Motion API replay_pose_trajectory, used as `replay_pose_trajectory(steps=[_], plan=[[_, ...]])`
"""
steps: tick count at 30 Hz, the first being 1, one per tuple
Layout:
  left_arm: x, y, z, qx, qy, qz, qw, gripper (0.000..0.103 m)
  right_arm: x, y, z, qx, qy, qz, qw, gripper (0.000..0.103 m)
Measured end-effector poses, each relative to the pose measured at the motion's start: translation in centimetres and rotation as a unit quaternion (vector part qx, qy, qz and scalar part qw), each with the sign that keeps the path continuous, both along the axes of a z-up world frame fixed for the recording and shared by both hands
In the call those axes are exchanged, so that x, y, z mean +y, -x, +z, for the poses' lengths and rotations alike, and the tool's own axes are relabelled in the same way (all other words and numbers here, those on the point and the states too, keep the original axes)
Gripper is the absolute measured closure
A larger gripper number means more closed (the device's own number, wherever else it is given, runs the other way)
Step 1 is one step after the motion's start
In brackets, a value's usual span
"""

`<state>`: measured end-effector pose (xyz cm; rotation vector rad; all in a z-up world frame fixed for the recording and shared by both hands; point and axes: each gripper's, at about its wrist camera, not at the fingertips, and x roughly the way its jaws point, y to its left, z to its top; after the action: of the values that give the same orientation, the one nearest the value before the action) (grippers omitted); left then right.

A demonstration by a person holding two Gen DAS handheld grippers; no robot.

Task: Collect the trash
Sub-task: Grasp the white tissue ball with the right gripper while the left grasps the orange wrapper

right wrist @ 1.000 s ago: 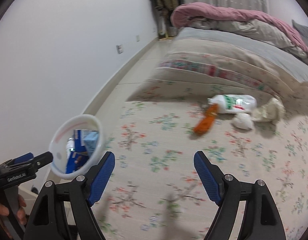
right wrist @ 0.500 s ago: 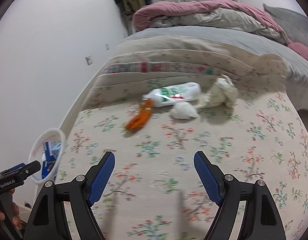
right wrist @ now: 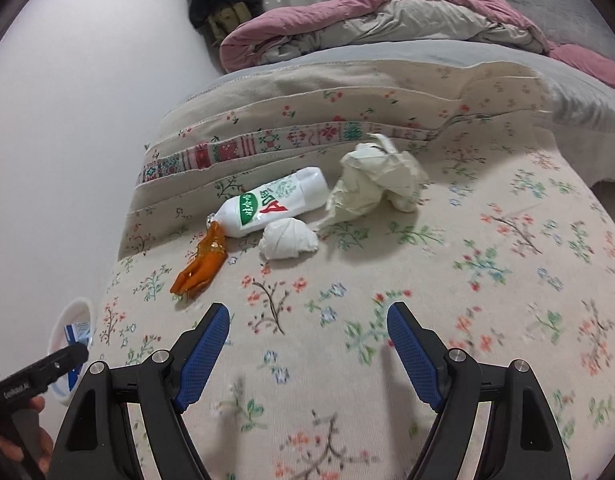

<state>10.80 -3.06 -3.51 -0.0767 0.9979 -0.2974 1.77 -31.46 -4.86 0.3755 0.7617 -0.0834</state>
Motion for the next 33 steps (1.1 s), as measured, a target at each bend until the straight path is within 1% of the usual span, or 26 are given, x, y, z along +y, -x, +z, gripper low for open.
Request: replay_pose_trajectory(steps=[1,2,7,8,13,15,18,20,22,25,29,33], plan=[[-0.2,-0.1,0.0,-0.001,0.001,-0.003,1.0000,0.001,0.2,-0.5,-0.2,0.001,0.003,0.006,1.000,0.024],[-0.5,-0.2,-0.1,-0.002,0.000,-0.007,1.0000,0.001,0.3,-1.0,-0.4,0.002,0.006,0.013,1.000,0.029],[-1.0,-0.8,-0.5,-0.007,-0.007,-0.012,0.9999,0.001,1.1,-3.5,-1.3,0.012,0.018,0.035,0.999,0.047],[-1.0,-1.0,-0.5,-0.006,-0.008,-0.013,0.9999,0.001,1.3,-4.1,-1.5,0.014,0.020,0.041,0.999,0.049],[-1.3,-1.7,-0.9,-0.005,-0.009,-0.019,0.9998,0.001,1.1,-6.2,-1.5,0.008,0.009,0.048,0.999,0.050],[-1.5,-1.9,-0.9,-0.005,-0.008,-0.020,0.9997,0.001,1.0,-6.9,-1.5,0.009,0.009,0.047,0.999,0.053],[-1.8,-2.0,-1.0,-0.005,-0.006,-0.027,0.9996,0.001,1.0,-7.5,-1.5,0.013,0.011,0.044,0.999,0.070],[-2.3,-2.1,-1.0,-0.008,-0.008,-0.031,0.9995,0.001,0.8,-7.8,-1.6,0.015,0.009,0.045,0.999,0.083],[-2.7,-2.1,-0.9,-0.011,-0.007,-0.037,0.9992,0.001,0.7,-7.7,-1.6,0.013,0.006,0.045,0.999,0.086],[-3.8,-2.1,-0.9,-0.013,-0.003,-0.053,0.9985,0.001,0.7,-7.1,-1.3,0.010,0.016,0.043,0.999,0.086],[-5.3,-2.2,-1.1,-0.015,0.014,-0.080,0.9965,0.003,-0.4,-4.9,-0.7,0.002,0.007,0.026,1.000,0.086],[-7.3,-2.2,-1.0,-0.024,0.021,-0.109,0.9935,0.012,-1.3,-2.4,-0.1,-0.008,0.001,0.014,1.000,0.086]])
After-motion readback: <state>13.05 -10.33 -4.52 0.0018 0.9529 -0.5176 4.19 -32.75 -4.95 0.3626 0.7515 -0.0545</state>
